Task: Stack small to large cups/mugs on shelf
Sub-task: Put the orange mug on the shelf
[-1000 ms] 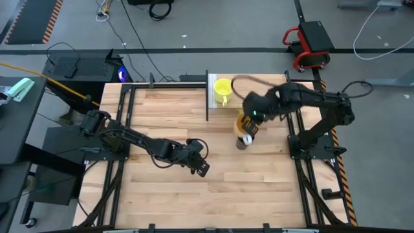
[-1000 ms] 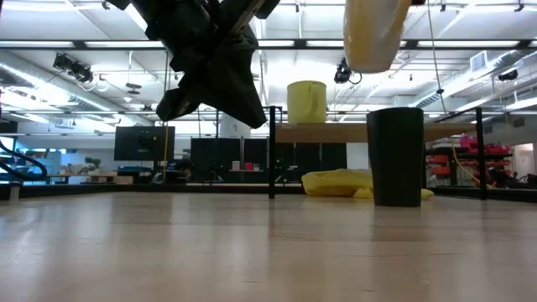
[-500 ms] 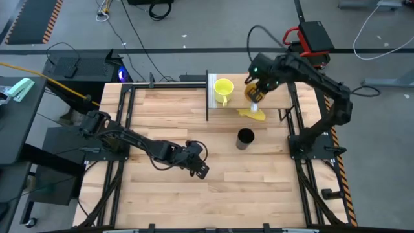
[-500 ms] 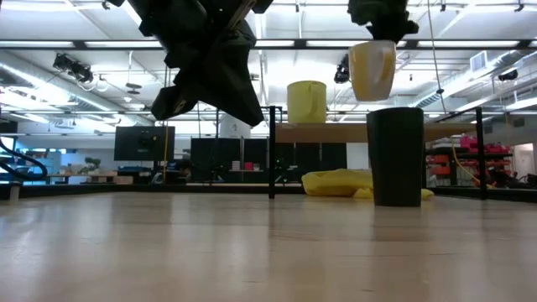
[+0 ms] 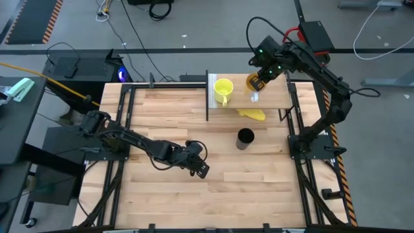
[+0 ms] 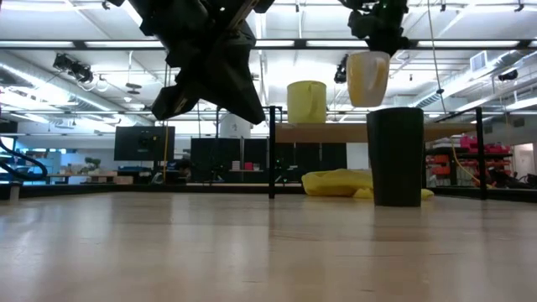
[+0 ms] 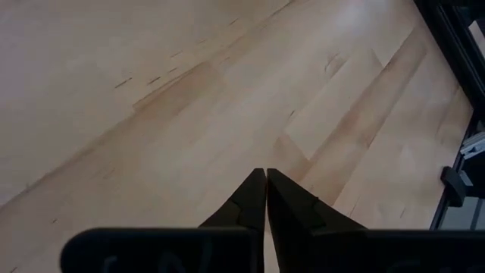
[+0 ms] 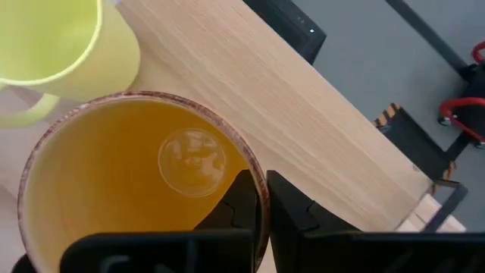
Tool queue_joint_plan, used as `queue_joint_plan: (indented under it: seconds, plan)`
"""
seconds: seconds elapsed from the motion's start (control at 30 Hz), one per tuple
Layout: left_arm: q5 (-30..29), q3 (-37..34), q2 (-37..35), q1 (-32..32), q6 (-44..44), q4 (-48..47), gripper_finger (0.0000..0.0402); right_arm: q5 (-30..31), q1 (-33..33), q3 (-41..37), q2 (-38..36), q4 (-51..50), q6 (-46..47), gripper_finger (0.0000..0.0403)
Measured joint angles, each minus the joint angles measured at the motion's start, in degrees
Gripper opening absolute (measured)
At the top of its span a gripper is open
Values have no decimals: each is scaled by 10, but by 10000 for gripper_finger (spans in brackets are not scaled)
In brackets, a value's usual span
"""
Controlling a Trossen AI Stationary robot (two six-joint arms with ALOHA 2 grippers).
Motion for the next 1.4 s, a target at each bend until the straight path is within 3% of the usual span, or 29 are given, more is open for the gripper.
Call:
queue_joint_plan:
  seconds: [0.6, 1.17, 1.4]
  plan:
    - [0, 0, 0, -1, 2, 0, 29, -35, -14, 0, 52, 10, -27, 14]
    - [-1, 0, 0, -1, 2, 0, 32, -62, -42, -1, 54, 20, -22, 14]
    - [-7, 0, 0, -1, 8, 0, 23, -66, -42, -35, 54, 29, -22, 14]
